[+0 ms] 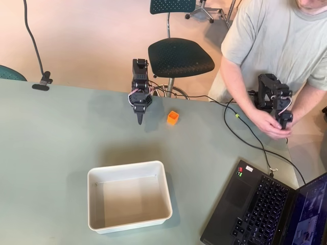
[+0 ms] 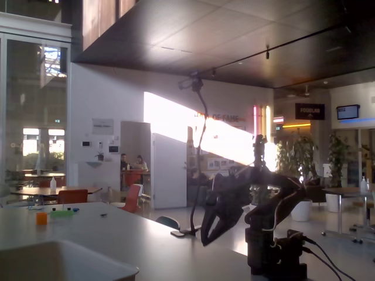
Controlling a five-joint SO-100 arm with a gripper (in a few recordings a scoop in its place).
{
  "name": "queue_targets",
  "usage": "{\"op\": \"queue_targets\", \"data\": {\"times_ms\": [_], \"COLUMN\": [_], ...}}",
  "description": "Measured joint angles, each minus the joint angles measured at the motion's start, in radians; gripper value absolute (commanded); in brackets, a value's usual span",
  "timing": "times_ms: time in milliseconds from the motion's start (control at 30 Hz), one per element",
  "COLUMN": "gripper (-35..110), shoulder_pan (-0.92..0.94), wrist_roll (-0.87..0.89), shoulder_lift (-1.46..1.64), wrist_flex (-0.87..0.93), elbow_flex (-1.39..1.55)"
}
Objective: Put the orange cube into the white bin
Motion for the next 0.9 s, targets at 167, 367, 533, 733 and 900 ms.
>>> {"op": "queue_targets", "data": {"times_ms": [167, 367, 533, 733, 900], "gripper": [-2, -2, -2, -2, -2], "shoulder_pan": [-0.026, -0.149, -0.276, -0.508, -0.709], "wrist_roll": [0.0, 0.0, 0.0, 0.0, 0.0], "shoulder_lift": [-0.011, -0.132, -0.396, -0.755, -0.868], "wrist_flex": [0.029, 0.178, 0.39, 0.629, 0.661], "elbow_flex": [-0.179, -0.449, -0.744, -0.879, -0.884]}}
